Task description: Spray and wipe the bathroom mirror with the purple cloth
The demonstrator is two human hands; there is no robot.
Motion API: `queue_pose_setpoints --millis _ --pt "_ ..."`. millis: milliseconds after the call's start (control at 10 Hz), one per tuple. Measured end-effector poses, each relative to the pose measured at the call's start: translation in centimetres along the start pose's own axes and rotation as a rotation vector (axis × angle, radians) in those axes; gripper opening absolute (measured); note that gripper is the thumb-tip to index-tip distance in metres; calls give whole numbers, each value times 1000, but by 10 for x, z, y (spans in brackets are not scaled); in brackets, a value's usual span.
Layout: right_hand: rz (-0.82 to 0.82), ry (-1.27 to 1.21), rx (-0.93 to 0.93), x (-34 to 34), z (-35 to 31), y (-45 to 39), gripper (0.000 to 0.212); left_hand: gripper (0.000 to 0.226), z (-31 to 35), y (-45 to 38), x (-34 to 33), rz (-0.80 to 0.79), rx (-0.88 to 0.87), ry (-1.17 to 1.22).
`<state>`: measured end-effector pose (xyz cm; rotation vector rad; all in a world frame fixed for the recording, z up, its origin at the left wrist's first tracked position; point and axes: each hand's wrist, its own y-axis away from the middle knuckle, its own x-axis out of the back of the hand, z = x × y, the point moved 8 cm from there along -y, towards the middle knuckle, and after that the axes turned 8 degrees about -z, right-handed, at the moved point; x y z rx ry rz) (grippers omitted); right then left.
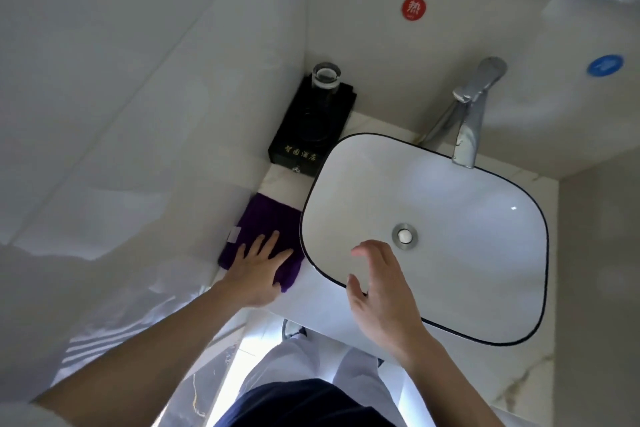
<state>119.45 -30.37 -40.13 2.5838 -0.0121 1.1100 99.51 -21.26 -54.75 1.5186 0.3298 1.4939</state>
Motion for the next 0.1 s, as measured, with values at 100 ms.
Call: queue_pose_setpoints --millis 100 --pt "18 -87 -33 12 10 5 32 53 -4 24 29 140 72 443"
